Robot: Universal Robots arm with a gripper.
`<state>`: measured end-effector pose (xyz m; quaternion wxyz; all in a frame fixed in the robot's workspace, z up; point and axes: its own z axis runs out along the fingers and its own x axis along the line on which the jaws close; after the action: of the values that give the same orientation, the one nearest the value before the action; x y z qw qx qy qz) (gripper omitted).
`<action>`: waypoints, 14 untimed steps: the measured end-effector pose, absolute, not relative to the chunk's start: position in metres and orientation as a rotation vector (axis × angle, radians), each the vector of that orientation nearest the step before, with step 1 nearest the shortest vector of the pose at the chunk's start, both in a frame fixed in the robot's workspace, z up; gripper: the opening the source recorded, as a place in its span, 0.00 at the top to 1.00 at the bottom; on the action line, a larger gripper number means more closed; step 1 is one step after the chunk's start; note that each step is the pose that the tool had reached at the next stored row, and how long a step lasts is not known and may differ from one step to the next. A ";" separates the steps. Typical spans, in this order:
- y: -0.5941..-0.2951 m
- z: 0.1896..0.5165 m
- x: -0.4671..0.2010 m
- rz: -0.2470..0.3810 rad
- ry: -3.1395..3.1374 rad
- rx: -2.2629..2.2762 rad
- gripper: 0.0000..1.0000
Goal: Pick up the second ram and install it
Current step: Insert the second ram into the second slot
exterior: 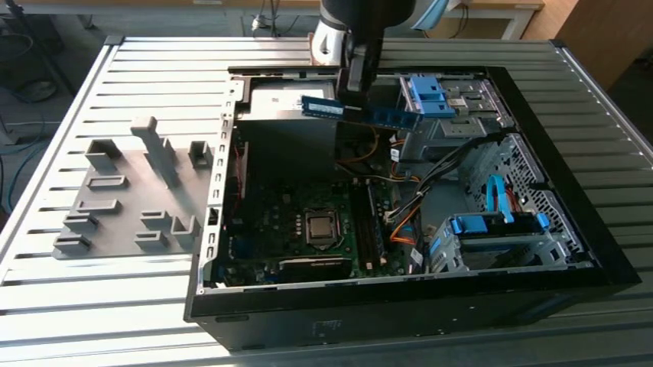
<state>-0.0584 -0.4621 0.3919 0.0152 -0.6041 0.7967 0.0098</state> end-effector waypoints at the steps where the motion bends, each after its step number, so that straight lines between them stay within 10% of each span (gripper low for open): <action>1: -0.462 0.392 -0.058 0.030 2.491 -1.864 0.86; 14: -0.462 0.391 -0.058 0.027 2.608 -1.694 0.86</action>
<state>-0.0578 -0.4621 0.3909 0.0159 -0.5446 0.8385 0.0087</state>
